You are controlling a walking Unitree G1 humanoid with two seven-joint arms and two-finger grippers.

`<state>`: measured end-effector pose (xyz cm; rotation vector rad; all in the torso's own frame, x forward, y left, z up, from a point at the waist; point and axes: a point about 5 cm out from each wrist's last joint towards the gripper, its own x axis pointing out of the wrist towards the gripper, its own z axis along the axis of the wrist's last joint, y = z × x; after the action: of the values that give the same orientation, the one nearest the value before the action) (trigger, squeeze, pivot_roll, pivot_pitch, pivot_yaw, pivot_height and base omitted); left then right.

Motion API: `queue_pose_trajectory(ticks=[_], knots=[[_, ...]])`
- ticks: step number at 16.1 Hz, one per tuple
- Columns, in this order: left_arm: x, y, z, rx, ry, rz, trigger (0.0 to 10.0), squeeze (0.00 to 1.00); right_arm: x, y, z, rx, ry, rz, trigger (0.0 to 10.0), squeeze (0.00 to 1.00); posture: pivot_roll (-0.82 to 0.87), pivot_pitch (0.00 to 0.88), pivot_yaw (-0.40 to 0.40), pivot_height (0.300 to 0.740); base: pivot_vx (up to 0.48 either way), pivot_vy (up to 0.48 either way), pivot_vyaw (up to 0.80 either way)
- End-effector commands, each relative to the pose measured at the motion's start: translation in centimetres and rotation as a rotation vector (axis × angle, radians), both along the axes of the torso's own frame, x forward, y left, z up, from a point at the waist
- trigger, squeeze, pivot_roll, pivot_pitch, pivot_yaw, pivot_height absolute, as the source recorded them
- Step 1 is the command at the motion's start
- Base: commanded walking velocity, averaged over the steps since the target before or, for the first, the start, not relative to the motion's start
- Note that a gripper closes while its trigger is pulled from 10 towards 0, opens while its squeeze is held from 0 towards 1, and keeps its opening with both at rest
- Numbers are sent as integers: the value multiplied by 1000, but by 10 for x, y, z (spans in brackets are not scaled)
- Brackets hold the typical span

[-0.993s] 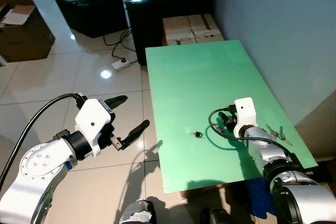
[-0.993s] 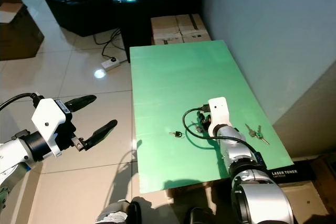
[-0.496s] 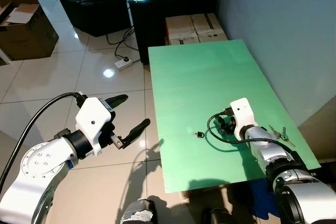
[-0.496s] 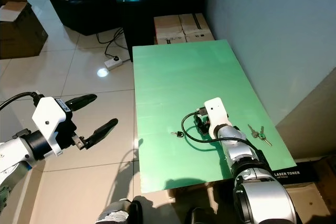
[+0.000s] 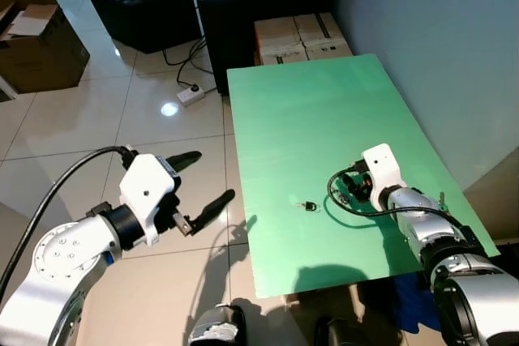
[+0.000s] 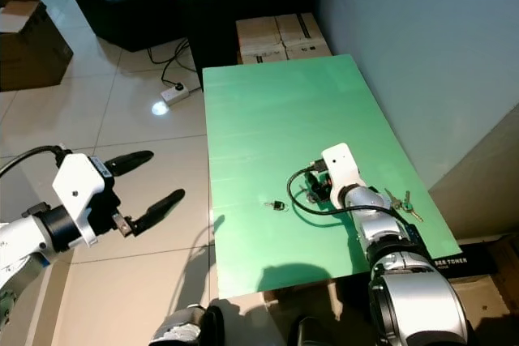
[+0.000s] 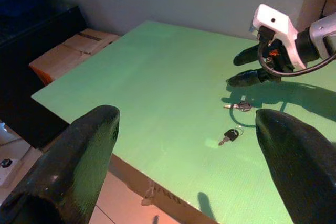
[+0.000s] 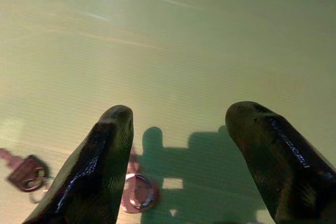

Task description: Hang keys on a hook

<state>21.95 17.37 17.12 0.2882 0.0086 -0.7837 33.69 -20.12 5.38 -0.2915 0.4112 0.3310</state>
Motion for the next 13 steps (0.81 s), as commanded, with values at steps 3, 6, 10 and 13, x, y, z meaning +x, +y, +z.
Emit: queue_pose_trajectory(ticks=[3, 6, 10, 13], knots=[[-3, -2, 3, -7, 3, -9, 10000, 0, -5, 5, -5, 81, 42, 55, 10000, 1000, 197, 194, 73, 740, 0, 0, 0], [-7, -2, 4, -11, 24, -33, 10000, 0, -10, 13, -12, 129, 96, 117, 10000, 1000, 201, 186, 80, 740, 0, 0, 0], [-14, -7, 1, -28, 55, -74, 10000, 0, -17, 18, -22, 112, 126, 127, 10000, 1000, 199, 177, 79, 740, 0, 0, 0], [-17, -9, 0, -37, 81, -99, 10000, 0, -25, 24, -33, 109, 148, 119, 10000, 1000, 202, 172, 87, 740, 0, 0, 0]])
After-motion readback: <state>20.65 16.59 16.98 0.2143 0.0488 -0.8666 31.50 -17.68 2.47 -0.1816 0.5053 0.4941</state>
